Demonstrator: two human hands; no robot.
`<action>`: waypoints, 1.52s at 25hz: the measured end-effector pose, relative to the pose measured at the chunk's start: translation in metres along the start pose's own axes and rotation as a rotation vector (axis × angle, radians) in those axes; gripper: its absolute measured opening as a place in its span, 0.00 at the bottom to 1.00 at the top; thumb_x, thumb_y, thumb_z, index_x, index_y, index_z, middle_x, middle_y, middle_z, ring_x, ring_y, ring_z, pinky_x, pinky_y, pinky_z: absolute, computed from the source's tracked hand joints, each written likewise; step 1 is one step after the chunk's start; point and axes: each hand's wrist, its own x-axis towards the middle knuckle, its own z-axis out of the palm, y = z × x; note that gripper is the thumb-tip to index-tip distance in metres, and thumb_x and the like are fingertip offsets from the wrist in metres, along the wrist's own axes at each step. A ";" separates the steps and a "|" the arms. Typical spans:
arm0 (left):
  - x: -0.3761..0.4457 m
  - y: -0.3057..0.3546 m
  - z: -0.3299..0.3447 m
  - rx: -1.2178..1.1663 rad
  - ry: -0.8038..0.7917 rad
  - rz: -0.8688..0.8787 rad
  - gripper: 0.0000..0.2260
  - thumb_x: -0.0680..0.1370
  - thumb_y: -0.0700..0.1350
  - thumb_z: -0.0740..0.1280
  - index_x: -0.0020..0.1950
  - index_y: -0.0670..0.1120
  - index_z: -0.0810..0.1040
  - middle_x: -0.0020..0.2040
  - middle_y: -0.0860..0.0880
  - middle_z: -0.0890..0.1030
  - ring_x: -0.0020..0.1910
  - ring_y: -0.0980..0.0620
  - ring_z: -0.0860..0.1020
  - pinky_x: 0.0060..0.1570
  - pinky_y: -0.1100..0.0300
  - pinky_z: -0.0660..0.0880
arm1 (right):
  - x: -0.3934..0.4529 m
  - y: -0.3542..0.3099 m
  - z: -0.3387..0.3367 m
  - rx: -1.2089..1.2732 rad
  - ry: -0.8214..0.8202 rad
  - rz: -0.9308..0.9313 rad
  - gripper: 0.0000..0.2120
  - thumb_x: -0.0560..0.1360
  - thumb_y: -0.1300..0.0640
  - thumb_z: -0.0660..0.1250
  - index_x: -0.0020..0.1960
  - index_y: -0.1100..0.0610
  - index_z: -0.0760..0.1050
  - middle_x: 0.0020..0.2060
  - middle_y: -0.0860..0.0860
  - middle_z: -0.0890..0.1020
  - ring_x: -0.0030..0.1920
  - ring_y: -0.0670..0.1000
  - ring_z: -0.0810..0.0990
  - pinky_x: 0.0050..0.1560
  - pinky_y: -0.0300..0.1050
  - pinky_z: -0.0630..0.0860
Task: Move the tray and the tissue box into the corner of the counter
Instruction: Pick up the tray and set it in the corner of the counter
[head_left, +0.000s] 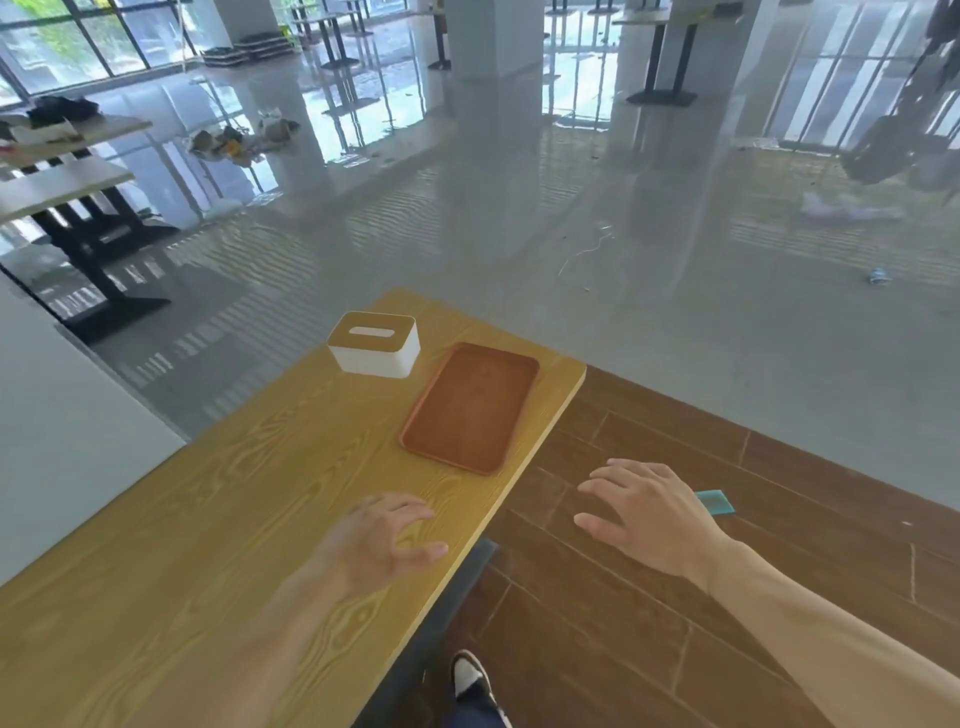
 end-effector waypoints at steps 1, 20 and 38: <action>0.007 -0.002 0.002 0.019 -0.010 -0.004 0.34 0.73 0.75 0.54 0.72 0.57 0.70 0.73 0.60 0.69 0.71 0.61 0.65 0.71 0.55 0.63 | 0.009 0.002 0.005 0.000 -0.013 -0.011 0.34 0.77 0.28 0.45 0.71 0.44 0.73 0.70 0.43 0.77 0.75 0.49 0.69 0.73 0.51 0.64; 0.127 -0.077 0.066 -0.084 -0.151 -0.379 0.36 0.74 0.73 0.49 0.75 0.55 0.66 0.76 0.51 0.67 0.73 0.50 0.64 0.72 0.47 0.57 | 0.253 0.030 0.073 -0.088 -0.419 -0.206 0.26 0.80 0.32 0.53 0.67 0.46 0.75 0.59 0.45 0.83 0.56 0.50 0.82 0.56 0.49 0.77; 0.242 -0.026 0.100 -0.727 0.331 -1.291 0.31 0.77 0.61 0.66 0.74 0.44 0.65 0.70 0.42 0.70 0.65 0.42 0.74 0.56 0.51 0.73 | 0.368 0.090 0.114 0.630 -0.658 0.589 0.19 0.74 0.45 0.74 0.41 0.62 0.82 0.32 0.55 0.86 0.30 0.54 0.83 0.36 0.51 0.86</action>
